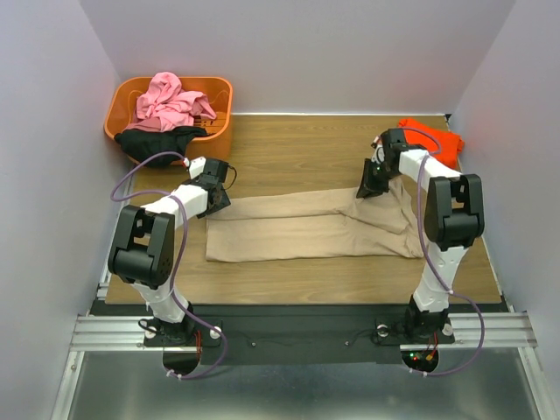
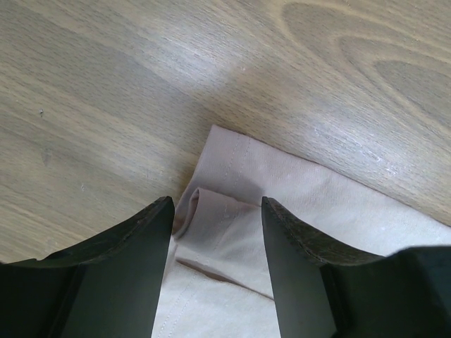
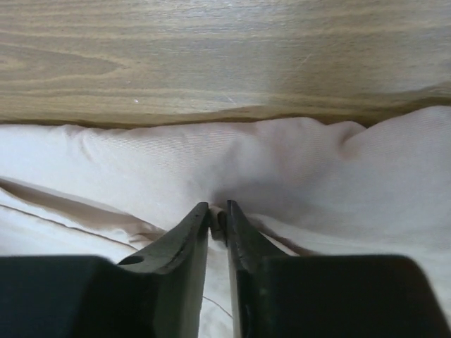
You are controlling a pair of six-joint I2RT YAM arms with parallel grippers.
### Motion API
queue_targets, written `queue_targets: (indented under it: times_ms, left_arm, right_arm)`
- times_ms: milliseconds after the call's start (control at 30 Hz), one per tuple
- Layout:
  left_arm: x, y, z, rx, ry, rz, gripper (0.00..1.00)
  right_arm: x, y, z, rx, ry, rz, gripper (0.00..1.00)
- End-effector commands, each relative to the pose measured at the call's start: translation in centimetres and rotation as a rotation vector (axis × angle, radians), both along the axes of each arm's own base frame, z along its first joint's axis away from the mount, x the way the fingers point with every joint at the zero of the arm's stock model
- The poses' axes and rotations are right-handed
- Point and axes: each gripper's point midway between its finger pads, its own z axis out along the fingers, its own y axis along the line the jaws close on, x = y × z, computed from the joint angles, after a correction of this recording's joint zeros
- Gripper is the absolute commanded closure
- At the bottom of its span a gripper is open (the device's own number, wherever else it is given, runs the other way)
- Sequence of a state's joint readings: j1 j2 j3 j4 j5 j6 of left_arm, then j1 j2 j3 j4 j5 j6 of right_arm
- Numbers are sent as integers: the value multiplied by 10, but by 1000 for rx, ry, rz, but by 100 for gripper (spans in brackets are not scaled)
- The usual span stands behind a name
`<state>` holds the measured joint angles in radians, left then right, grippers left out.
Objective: Fold and stack the t-shirts
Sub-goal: Fold the tshirt
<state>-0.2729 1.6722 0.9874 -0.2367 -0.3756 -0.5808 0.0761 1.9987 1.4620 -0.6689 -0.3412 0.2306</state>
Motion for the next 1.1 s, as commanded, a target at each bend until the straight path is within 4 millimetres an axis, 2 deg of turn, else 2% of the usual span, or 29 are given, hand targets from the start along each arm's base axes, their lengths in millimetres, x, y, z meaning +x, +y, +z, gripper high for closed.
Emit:
queue_targets:
  times_ms: [0,67,233,467,700,900,1067]
  left_arm:
    - [-3,8,15,16,-35,19,36]
    - [-2,9,16,19,-36,19,36]
    - [0,8,24,13,-56,21,36]
    - [8,4,41,-2,-92,15,36]
    - [12,2,45,-9,-100,5,36]
    - [10,3,47,-7,-105,2,36]
    - [13,3,53,-6,-121,-2,36]
  right_arm:
    - [5,10,10,7,-48,44,86]
    - [1,12,15,7,-57,56,100]
    - [-10,15,27,14,-77,70,100]
    - [-38,20,39,33,-78,90,99]
    - [-60,28,44,46,-55,120,99]
    - [-84,32,39,46,-10,151,99]
    - [-104,28,41,18,3,161,98]
